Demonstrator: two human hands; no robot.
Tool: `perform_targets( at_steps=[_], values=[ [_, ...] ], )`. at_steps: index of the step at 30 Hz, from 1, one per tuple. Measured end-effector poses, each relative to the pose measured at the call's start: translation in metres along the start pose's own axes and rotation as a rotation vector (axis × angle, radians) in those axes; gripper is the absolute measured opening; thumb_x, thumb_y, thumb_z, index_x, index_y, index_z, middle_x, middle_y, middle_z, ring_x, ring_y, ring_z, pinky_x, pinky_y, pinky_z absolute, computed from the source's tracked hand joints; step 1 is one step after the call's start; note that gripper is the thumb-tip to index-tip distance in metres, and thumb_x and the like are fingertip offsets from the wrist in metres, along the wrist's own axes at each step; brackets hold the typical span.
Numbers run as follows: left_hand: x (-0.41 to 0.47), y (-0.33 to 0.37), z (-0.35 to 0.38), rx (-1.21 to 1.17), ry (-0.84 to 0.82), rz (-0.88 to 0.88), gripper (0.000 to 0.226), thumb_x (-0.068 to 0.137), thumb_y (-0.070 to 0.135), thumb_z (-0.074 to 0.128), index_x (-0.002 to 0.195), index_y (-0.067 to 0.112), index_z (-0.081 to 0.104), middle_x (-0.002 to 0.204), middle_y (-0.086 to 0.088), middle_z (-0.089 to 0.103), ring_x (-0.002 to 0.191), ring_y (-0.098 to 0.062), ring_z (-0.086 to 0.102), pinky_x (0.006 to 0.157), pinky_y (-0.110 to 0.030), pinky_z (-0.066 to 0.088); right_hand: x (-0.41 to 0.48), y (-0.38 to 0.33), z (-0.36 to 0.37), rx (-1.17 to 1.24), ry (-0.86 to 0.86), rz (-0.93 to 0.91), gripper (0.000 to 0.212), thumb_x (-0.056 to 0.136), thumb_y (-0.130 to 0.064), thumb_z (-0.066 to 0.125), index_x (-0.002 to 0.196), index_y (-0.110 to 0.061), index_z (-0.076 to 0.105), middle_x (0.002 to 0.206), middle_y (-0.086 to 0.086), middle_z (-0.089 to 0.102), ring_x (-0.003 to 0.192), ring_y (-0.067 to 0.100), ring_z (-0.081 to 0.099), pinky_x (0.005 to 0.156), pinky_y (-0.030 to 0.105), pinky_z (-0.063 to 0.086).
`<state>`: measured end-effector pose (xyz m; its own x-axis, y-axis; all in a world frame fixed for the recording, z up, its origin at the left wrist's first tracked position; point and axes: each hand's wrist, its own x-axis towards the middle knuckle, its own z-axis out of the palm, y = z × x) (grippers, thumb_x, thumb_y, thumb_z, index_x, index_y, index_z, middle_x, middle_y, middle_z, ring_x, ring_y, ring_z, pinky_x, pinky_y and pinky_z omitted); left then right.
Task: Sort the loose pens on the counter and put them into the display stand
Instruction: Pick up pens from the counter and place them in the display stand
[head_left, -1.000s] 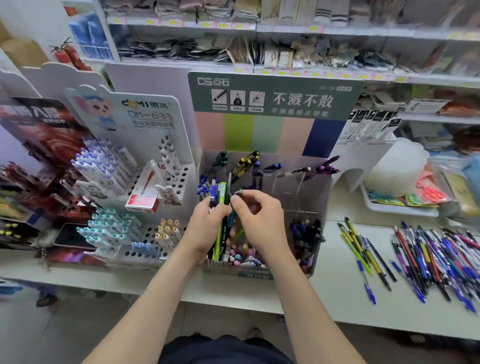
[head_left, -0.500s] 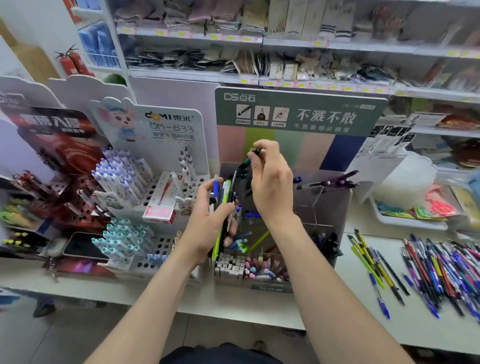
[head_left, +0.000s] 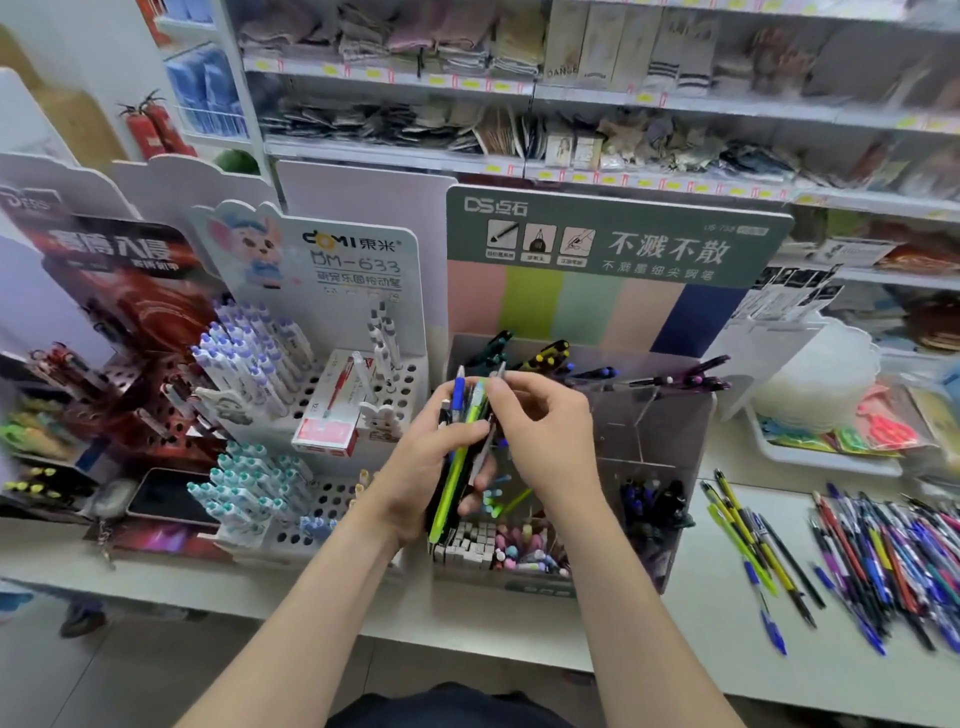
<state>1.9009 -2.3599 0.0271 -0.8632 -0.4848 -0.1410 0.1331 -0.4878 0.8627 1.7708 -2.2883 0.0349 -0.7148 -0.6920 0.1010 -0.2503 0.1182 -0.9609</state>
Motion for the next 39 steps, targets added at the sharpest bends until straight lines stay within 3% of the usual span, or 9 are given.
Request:
perform_targets(
  at_steps=[5, 11, 16, 20, 26, 29, 32, 35, 39],
  values=[
    [-0.006, -0.017, 0.010, -0.104, -0.046, -0.108, 0.046, 0.096, 0.011, 0.058, 0.142, 0.015, 0.053, 0.113, -0.019, 0.068, 0.062, -0.023, 0.051, 0.038, -0.024, 0.037, -0.012, 0.016, -0.017, 0.192, 0.113, 0.141, 0.014, 0.104, -0.030, 0.067, 0.100, -0.023, 0.078, 0.085, 0.003, 0.078, 0.072, 0.011, 0.069, 0.069, 0.041, 0.063],
    [-0.008, -0.027, 0.020, -0.107, -0.065, -0.178, 0.035, 0.104, 0.007, 0.055, 0.138, 0.015, 0.058, 0.092, -0.008, 0.062, 0.059, -0.019, 0.050, 0.036, -0.023, 0.038, -0.023, 0.028, -0.038, 0.124, -0.110, 0.216, 0.011, 0.100, -0.025, 0.071, 0.095, -0.023, 0.080, 0.077, -0.006, 0.074, 0.072, 0.009, 0.064, 0.075, 0.034, 0.055],
    [-0.009, -0.033, 0.024, 0.084, -0.023, -0.162, 0.049, 0.106, 0.020, 0.064, 0.149, 0.038, 0.051, 0.085, -0.004, 0.062, 0.061, -0.018, 0.051, 0.039, -0.025, 0.039, -0.029, 0.030, -0.036, 0.281, -0.098, 0.252, 0.029, 0.101, -0.020, 0.067, 0.126, -0.033, 0.064, 0.084, 0.002, 0.076, 0.075, 0.014, 0.067, 0.079, 0.037, 0.058],
    [-0.013, -0.035, 0.025, 0.320, -0.036, -0.125, 0.050, 0.099, 0.025, 0.075, 0.140, 0.044, 0.055, 0.078, -0.003, 0.064, 0.060, -0.018, 0.057, 0.043, -0.029, 0.045, -0.035, 0.032, -0.045, 0.180, -0.068, 0.234, 0.025, 0.093, -0.024, 0.080, 0.115, -0.032, 0.071, 0.088, 0.006, 0.079, 0.086, 0.025, 0.076, 0.077, 0.043, 0.064],
    [-0.015, -0.040, 0.027, 0.423, -0.016, -0.122, 0.043, 0.100, 0.032, 0.073, 0.138, 0.040, 0.056, 0.077, 0.005, 0.066, 0.060, -0.014, 0.059, 0.046, -0.028, 0.046, -0.035, 0.042, -0.055, -0.043, -0.185, 0.145, 0.014, 0.098, -0.032, 0.069, 0.110, -0.037, 0.075, 0.085, -0.004, 0.077, 0.080, 0.016, 0.073, 0.074, 0.041, 0.064],
    [-0.013, -0.047, 0.024, 0.376, 0.023, -0.127, 0.035, 0.105, 0.044, 0.061, 0.139, 0.041, 0.056, 0.085, -0.004, 0.062, 0.060, -0.018, 0.052, 0.044, -0.029, 0.042, -0.037, 0.046, -0.050, 0.063, -0.088, 0.172, 0.013, 0.102, -0.024, 0.066, 0.111, -0.030, 0.073, 0.091, -0.003, 0.076, 0.079, 0.017, 0.073, 0.072, 0.043, 0.064],
    [-0.012, -0.052, 0.017, 0.323, 0.130, -0.121, 0.026, 0.109, 0.041, 0.055, 0.135, 0.037, 0.058, 0.097, -0.007, 0.065, 0.060, -0.018, 0.050, 0.046, -0.030, 0.040, -0.036, 0.045, -0.044, 0.304, 0.237, 0.217, 0.016, 0.111, -0.020, 0.049, 0.122, -0.024, 0.061, 0.097, 0.003, 0.076, 0.089, 0.023, 0.077, 0.075, 0.038, 0.061],
    [-0.014, -0.053, 0.006, 0.346, 0.215, -0.079, 0.016, 0.112, 0.032, 0.053, 0.126, 0.034, 0.060, 0.101, -0.009, 0.069, 0.059, -0.019, 0.050, 0.047, -0.031, 0.040, -0.035, 0.043, -0.051, 0.497, 0.386, 0.222, 0.022, 0.116, -0.022, 0.036, 0.131, -0.023, 0.052, 0.090, 0.010, 0.065, 0.066, 0.031, 0.074, 0.055, 0.037, 0.059],
    [-0.016, -0.055, -0.003, 0.370, 0.274, -0.050, 0.015, 0.112, 0.032, 0.052, 0.125, 0.033, 0.059, 0.108, -0.013, 0.071, 0.061, -0.022, 0.053, 0.049, -0.033, 0.043, -0.035, 0.061, -0.056, 0.066, 0.069, 0.203, 0.027, 0.113, -0.021, 0.045, 0.134, -0.032, 0.058, 0.080, 0.003, 0.067, 0.052, 0.013, 0.050, 0.047, 0.029, 0.042]
  ],
)
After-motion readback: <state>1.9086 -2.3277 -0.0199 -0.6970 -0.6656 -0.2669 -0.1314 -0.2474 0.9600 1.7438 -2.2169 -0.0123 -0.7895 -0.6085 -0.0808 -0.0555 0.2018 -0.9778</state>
